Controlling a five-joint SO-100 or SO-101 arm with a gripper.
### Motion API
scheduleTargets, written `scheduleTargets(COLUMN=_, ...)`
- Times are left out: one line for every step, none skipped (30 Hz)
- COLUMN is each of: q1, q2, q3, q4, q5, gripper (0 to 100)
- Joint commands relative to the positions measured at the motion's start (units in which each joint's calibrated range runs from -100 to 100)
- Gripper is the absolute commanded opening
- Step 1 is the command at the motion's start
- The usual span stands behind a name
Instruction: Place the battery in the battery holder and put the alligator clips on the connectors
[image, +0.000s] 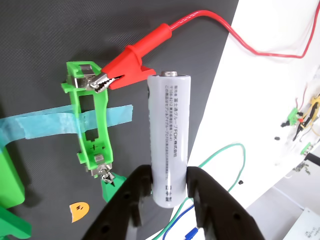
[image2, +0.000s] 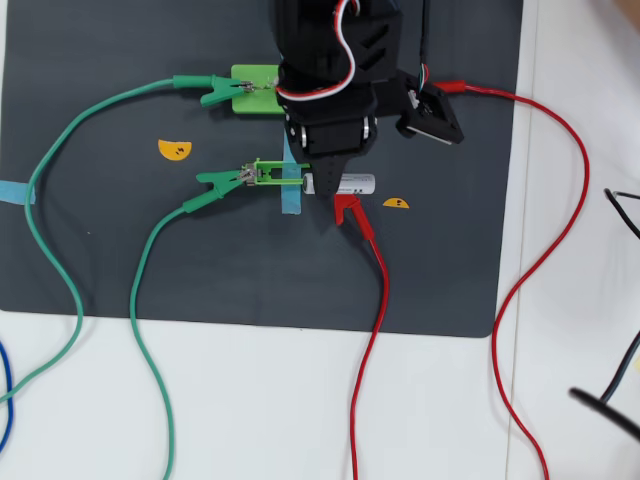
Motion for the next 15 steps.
scheduleTargets(q1=4.5, q2=-2.3, q3=1.1, q4=-1.0, q5=0.5, gripper=1)
scheduleTargets(q1=5.6, q2=-2.2, q3=1.2, q4=-1.0, q5=0.5, gripper=1)
scheduleTargets(q1=6.3, q2=-1.9, q3=1.2, q4=-1.0, q5=0.5, gripper=1)
scheduleTargets(q1=6.9, q2=-1.8, q3=1.2, q4=-1.0, q5=0.5, gripper=1)
scheduleTargets(q1=7.4, q2=-1.8, q3=1.2, q4=-1.0, q5=0.5, gripper=1)
scheduleTargets(q1=8.0, q2=-1.6, q3=1.2, q4=-1.0, q5=0.6, gripper=1)
scheduleTargets(q1=8.6, q2=-1.4, q3=1.3, q4=-1.0, q5=0.6, gripper=1)
scheduleTargets(q1=9.1, q2=-1.4, q3=1.4, q4=-1.0, q5=0.6, gripper=1)
scheduleTargets(q1=9.2, q2=-1.3, q3=1.6, q4=-1.0, q5=0.6, gripper=1)
scheduleTargets(q1=9.2, q2=-1.3, q3=1.6, q4=-1.0, q5=0.6, gripper=1)
scheduleTargets(q1=9.2, q2=-1.3, q3=1.6, q4=-1.0, q5=0.6, gripper=1)
scheduleTargets(q1=9.2, q2=-1.2, q3=1.9, q4=-1.0, q5=0.6, gripper=1)
scheduleTargets(q1=9.2, q2=-1.2, q3=2.3, q4=-1.0, q5=0.6, gripper=1)
scheduleTargets(q1=9.2, q2=-1.2, q3=2.6, q4=-1.0, q5=0.6, gripper=1)
scheduleTargets(q1=9.1, q2=-1.2, q3=2.8, q4=-1.0, q5=0.6, gripper=1)
